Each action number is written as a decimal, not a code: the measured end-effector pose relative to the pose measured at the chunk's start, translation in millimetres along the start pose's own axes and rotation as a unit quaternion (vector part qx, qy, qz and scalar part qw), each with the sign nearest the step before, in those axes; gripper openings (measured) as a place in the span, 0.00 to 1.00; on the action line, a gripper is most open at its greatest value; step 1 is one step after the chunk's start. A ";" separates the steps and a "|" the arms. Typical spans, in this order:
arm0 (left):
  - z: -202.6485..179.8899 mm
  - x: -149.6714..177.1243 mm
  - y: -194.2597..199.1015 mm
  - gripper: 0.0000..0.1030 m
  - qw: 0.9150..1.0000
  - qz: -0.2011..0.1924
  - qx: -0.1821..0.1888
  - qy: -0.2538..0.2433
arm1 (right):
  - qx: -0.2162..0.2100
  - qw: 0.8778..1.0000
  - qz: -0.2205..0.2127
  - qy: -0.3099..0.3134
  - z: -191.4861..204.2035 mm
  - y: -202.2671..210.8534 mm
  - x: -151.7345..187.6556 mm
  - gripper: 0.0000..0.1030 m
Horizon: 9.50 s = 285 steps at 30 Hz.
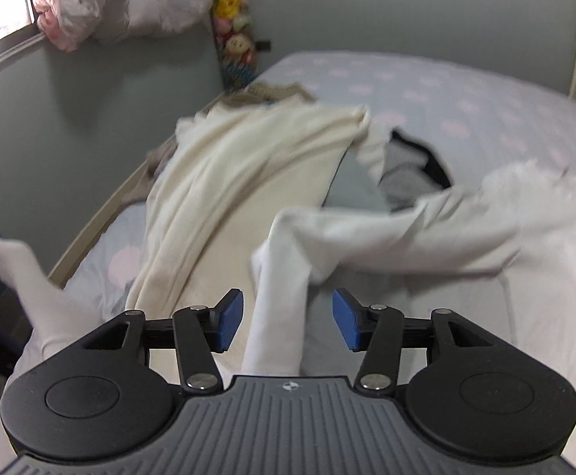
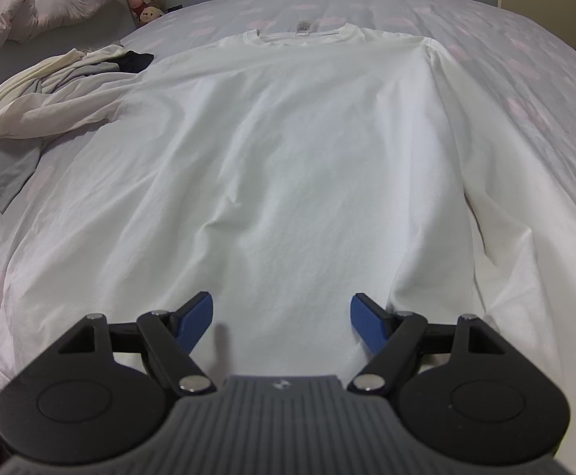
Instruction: Fold clothes
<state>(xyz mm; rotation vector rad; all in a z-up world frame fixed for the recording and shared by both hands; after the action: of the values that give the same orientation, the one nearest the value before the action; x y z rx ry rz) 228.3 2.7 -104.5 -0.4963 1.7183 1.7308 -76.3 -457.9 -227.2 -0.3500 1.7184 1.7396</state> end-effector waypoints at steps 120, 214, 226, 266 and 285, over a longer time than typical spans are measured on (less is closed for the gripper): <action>73.1 -129.0 -59.5 0.00 0.990 -0.061 -0.105 -0.075 | -0.013 1.000 0.021 -0.012 -1.4 -14.8 -3.4 0.77; -203.6 137.6 29.7 0.45 0.976 0.077 0.191 -0.070 | 0.234 0.908 -0.047 -0.345 -495.6 159.6 -38.9 0.39; -207.8 133.3 37.9 0.47 0.978 0.072 0.181 -0.078 | 0.181 0.863 -0.097 -0.461 -494.2 128.1 4.3 0.13; -151.6 173.6 54.2 0.52 0.962 0.178 0.208 -0.004 | 0.021 0.972 -0.029 -0.232 -229.1 160.8 -2.7 0.44; -141.6 207.2 36.7 0.49 0.941 0.266 0.206 -0.030 | -0.037 0.990 0.080 -0.107 -129.7 136.0 12.8 0.54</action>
<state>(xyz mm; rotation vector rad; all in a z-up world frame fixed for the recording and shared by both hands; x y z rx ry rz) 29.8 -97.9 -226.1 0.2316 2.2318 1.6228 -202.4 -568.4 -141.3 -0.0550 1.5666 1.8856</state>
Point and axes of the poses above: each gripper's, at about its wrist camera, not at the fingertips, and y roughly against the way its jaws point, z to its left, x to its underside, the point moved 5 cm from there along -y, roughly the way its jaws point, and after that the axes turned 5 degrees about y, right-handed, at the moved point
